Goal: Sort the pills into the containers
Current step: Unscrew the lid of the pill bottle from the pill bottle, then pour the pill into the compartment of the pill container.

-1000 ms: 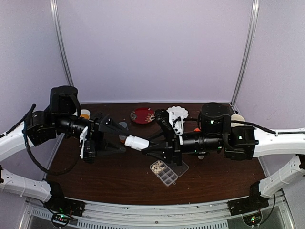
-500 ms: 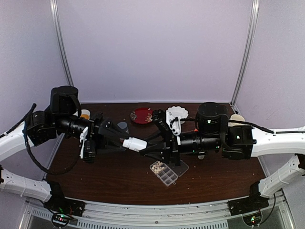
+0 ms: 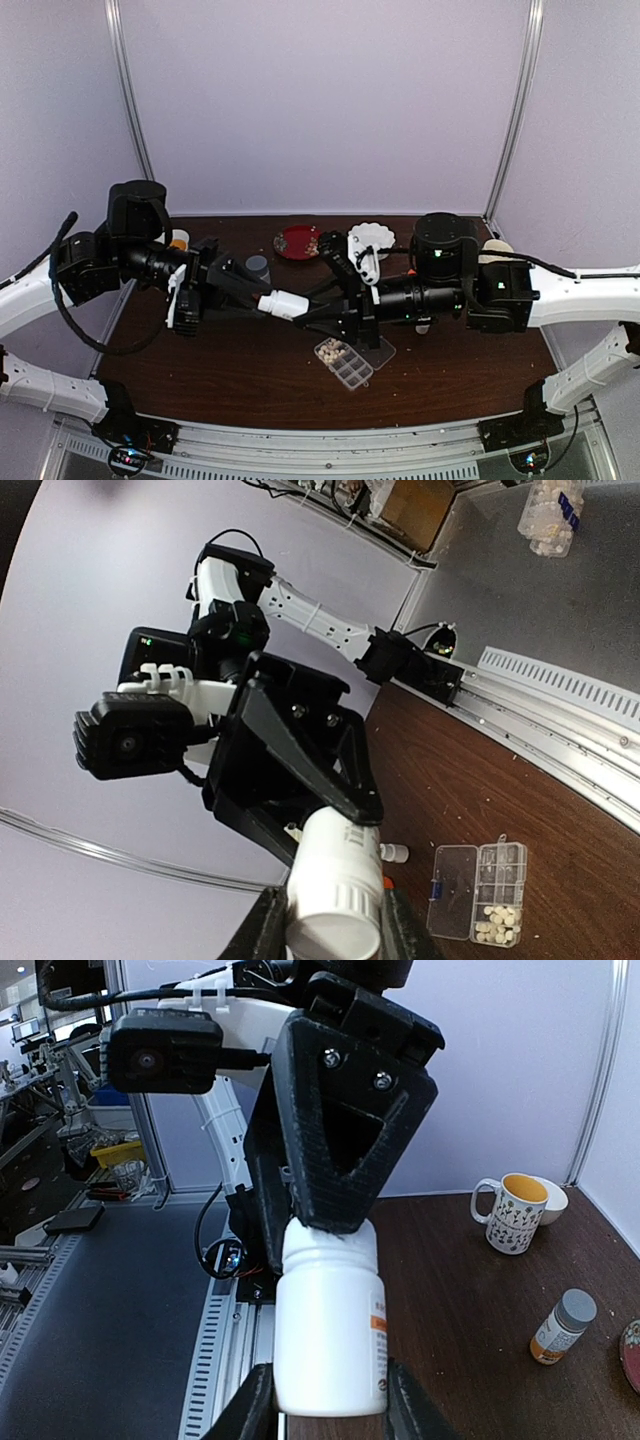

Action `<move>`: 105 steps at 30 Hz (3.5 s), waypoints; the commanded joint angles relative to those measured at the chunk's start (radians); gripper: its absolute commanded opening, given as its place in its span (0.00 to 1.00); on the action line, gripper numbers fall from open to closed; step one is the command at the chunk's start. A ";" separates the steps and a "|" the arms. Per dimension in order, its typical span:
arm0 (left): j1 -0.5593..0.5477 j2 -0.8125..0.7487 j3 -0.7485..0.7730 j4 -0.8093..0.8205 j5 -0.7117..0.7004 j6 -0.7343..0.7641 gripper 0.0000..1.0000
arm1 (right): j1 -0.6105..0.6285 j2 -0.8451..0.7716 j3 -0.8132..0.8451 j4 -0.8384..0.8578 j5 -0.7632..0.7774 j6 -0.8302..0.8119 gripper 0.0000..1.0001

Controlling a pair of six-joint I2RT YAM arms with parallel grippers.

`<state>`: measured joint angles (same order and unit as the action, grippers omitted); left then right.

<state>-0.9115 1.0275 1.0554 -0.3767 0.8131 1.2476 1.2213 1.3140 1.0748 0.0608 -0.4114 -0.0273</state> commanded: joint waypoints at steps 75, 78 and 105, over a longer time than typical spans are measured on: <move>0.114 0.107 0.132 -0.173 -0.627 -1.788 0.00 | 0.087 -0.186 -0.363 0.106 0.786 -0.140 0.00; 0.114 0.100 0.095 -0.173 -0.670 -1.789 0.00 | 0.082 -0.216 -0.433 0.071 0.730 -0.057 0.00; 0.117 -0.027 -0.082 -0.080 -0.876 -1.815 0.00 | -0.028 -0.023 -0.597 0.043 0.459 0.294 0.00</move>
<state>-0.7994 1.0168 0.9874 -0.5259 -0.0498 -0.5785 1.2163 1.2594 0.4503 0.1326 0.1093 0.2150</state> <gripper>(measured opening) 0.285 0.336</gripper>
